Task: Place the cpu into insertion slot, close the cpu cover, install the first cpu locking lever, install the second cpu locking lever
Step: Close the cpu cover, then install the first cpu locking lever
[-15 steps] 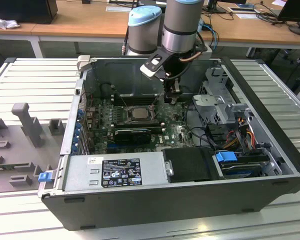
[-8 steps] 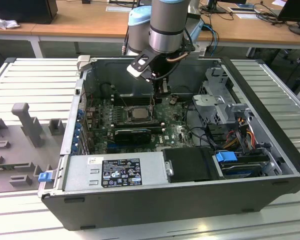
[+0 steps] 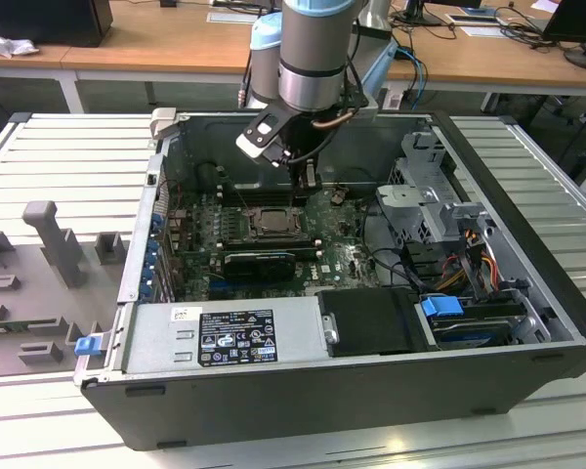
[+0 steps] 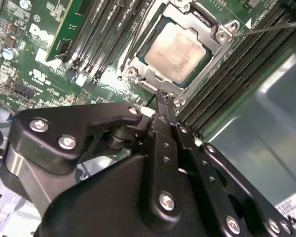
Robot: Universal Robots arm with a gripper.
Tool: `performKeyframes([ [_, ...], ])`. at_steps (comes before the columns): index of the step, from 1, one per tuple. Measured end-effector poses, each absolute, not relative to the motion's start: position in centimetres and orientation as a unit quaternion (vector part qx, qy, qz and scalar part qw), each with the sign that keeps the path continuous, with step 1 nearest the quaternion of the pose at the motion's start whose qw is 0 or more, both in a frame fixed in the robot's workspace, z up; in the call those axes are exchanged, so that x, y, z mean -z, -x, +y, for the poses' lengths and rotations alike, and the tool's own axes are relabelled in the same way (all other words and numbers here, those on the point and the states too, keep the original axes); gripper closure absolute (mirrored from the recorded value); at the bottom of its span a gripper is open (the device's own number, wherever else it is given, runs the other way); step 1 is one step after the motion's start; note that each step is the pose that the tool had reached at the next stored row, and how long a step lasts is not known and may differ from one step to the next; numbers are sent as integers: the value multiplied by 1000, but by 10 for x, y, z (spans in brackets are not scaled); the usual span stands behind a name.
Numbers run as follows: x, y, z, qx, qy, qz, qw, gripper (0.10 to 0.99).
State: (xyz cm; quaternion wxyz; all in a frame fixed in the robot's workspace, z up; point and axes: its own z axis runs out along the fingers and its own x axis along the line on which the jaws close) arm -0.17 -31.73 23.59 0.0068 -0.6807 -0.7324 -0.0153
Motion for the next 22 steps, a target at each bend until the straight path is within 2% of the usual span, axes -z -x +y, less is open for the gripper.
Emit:
performKeyframes([
  [13, -230, 39, -317, 16, 677, -736, 8, 980],
  [22, -251, 39, -317, 16, 677, -736, 8, 980],
])
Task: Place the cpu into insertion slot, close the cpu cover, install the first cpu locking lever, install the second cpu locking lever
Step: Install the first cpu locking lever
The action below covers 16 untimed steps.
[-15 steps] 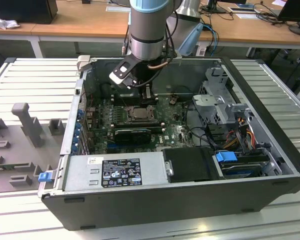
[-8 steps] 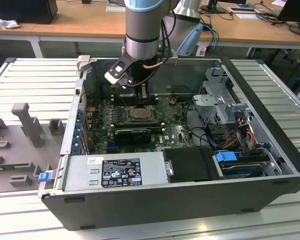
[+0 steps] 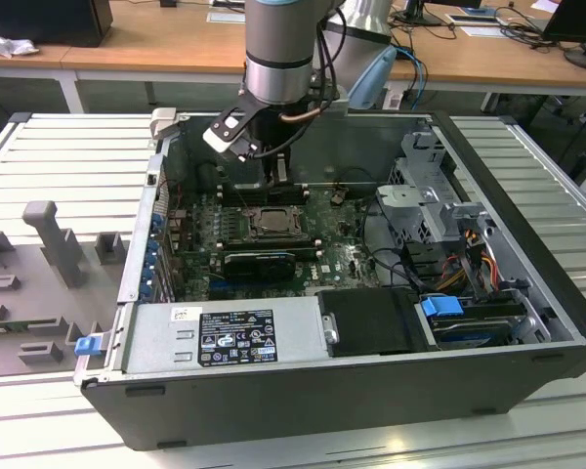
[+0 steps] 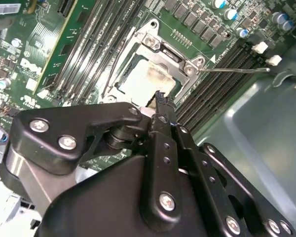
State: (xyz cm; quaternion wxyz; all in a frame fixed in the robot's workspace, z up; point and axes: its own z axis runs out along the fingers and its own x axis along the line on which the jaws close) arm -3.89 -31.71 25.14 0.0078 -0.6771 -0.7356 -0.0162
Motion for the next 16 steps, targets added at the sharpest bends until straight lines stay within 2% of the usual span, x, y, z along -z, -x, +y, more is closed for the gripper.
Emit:
performKeyframes([
  [7, -290, 39, -317, 16, 677, -736, 8, 980],
  [16, -291, 39, -317, 15, 600, -800, 9, 980],
])
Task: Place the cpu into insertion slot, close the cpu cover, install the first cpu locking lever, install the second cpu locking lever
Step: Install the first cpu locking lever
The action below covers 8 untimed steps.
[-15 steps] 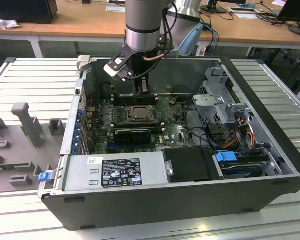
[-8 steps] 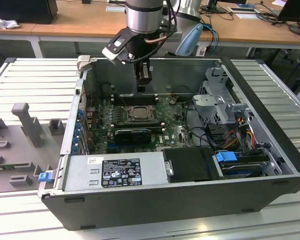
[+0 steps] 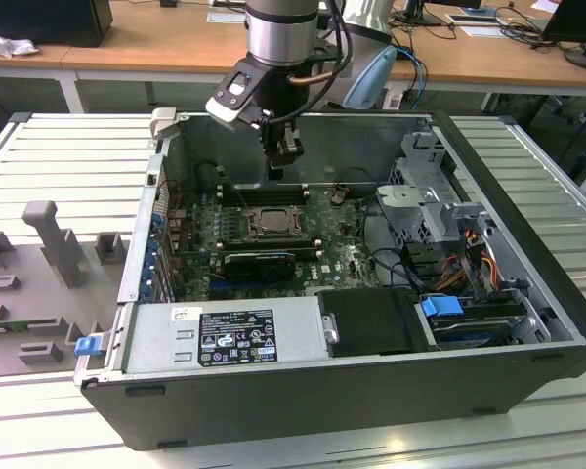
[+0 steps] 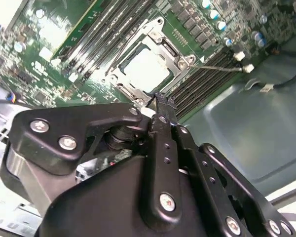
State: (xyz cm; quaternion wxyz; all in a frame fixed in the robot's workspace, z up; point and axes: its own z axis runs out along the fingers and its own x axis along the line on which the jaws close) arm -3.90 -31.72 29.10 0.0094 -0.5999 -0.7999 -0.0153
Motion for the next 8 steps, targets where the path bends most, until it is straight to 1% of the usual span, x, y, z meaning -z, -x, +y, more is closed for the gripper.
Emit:
performKeyframes([
  [8, -291, 39, -317, 15, 536, -844, 11, 980],
])
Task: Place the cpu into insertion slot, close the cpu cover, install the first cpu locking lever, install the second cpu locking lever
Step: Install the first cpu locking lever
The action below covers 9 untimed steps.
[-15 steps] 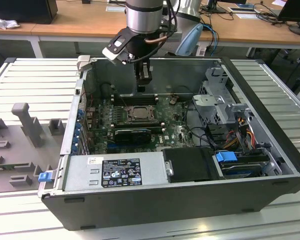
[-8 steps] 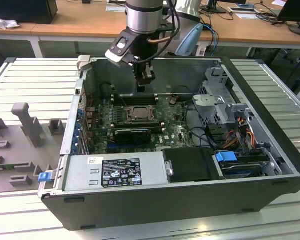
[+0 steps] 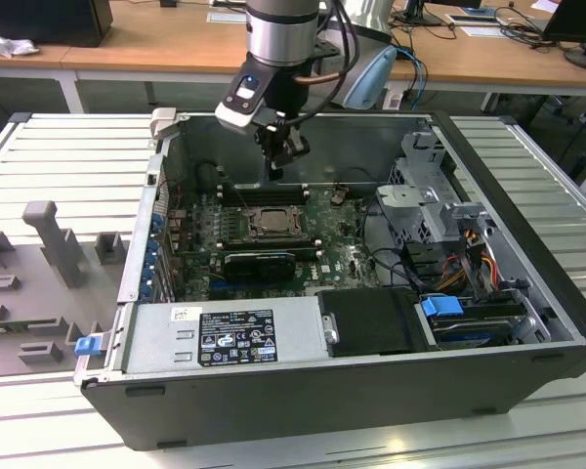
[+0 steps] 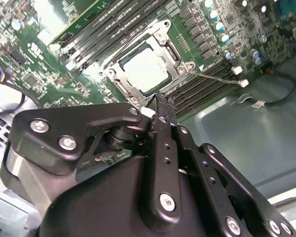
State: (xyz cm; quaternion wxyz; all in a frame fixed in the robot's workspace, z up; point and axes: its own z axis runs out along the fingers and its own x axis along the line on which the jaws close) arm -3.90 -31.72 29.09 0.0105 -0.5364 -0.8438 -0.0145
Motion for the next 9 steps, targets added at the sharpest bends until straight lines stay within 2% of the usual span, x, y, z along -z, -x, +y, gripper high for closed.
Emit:
performKeyframes([
  [9, -291, 39, -317, 14, 467, -884, 12, 980],
])
